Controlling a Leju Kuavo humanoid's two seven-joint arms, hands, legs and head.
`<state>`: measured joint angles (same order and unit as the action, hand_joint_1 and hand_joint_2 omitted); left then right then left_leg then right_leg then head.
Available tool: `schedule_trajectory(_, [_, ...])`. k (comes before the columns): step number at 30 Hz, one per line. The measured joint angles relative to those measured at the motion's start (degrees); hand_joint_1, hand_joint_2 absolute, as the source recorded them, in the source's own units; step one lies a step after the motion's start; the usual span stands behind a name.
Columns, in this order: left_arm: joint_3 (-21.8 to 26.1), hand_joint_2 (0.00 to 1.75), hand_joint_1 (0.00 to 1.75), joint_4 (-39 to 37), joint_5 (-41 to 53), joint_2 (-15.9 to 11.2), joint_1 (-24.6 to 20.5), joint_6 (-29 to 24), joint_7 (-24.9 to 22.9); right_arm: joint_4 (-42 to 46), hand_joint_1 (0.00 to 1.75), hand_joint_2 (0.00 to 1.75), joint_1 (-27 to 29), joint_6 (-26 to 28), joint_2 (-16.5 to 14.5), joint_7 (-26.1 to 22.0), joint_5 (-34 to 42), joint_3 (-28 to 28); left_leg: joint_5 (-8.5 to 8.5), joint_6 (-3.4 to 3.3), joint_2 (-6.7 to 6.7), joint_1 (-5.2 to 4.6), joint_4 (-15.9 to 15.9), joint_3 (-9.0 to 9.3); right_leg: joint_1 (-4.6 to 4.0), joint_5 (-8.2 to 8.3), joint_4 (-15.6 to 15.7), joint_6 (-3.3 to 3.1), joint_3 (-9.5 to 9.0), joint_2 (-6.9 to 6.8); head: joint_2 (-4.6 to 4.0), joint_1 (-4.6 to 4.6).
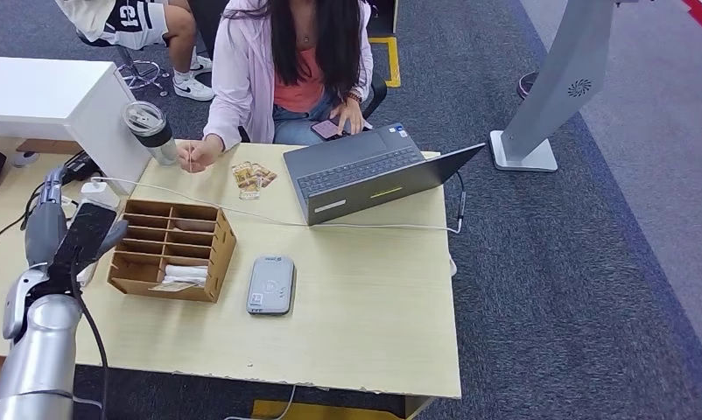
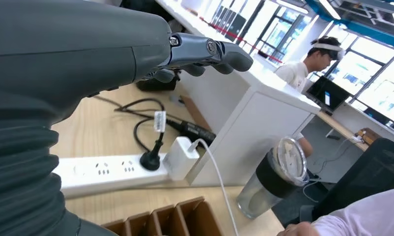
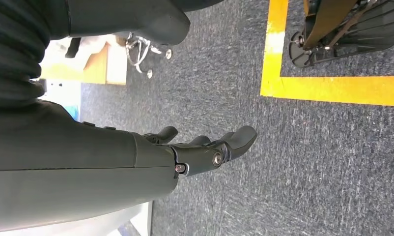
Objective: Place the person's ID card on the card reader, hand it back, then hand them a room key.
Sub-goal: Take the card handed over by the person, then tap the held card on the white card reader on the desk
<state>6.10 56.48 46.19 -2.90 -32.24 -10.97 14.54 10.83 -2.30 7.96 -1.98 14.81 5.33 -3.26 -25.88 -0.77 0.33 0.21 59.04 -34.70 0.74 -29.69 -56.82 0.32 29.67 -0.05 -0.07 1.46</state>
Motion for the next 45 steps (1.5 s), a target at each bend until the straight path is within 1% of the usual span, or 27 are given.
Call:
schedule_trajectory(3, [-1.8,1.75,0.00,-1.4,3.7,-0.6,-2.6,-2.1,-0.9,-0.1,0.00,1.75,0.0,-0.5,0.1,0.4,-0.6,-0.4,0.00,0.00,-0.01,0.01,0.0,-0.03,0.00,0.00,0.0,0.00,0.03,0.00,0.00,0.01])
schedule_trajectory(16, [-12.2,1.75,0.00,-11.5,19.9,-4.1,-15.7,-11.6,-5.9,-0.4,0.00,1.75,-0.4,-2.4,1.3,2.4,-3.3,-2.8,0.02,-0.02,-0.02,0.00,0.0,-0.04,0.00,0.01,0.0,0.00,0.03,0.00,0.00,-0.01])
schedule_trajectory(21, [-16.0,1.75,0.00,-15.6,26.2,-5.5,-20.1,-15.4,-7.9,-0.6,0.00,1.75,-0.5,-3.1,1.8,3.1,-4.4,-3.7,0.02,-0.02,-0.01,0.00,0.0,-0.05,0.00,0.01,0.0,0.00,0.03,0.00,0.00,-0.02])
schedule_trajectory(24, [-17.5,1.75,0.00,-17.4,29.1,-6.1,-22.0,-17.2,-8.8,-0.8,0.00,1.75,-0.6,-3.5,2.0,3.5,-4.9,-4.3,0.02,-0.02,-0.01,0.00,0.0,-0.04,0.00,0.01,0.0,0.00,0.03,0.01,0.00,-0.02])
schedule_trajectory(28, [-18.5,1.75,1.75,-18.9,30.0,-6.5,-23.2,-17.8,-9.2,-0.9,0.00,1.75,-0.7,-3.7,2.2,3.5,-5.1,-4.7,0.02,-0.02,-0.01,0.00,0.0,-0.04,-0.01,0.01,0.0,0.00,0.03,0.01,0.00,-0.01])
schedule_trajectory(45, [-19.3,1.75,1.75,-21.4,29.0,-6.8,-23.4,-17.7,-8.1,-0.9,0.00,1.75,-0.7,-3.8,2.5,3.5,-5.2,-4.8,0.02,-0.02,-0.01,0.00,0.0,-0.05,0.00,0.01,0.0,0.00,0.04,0.01,0.00,0.00])
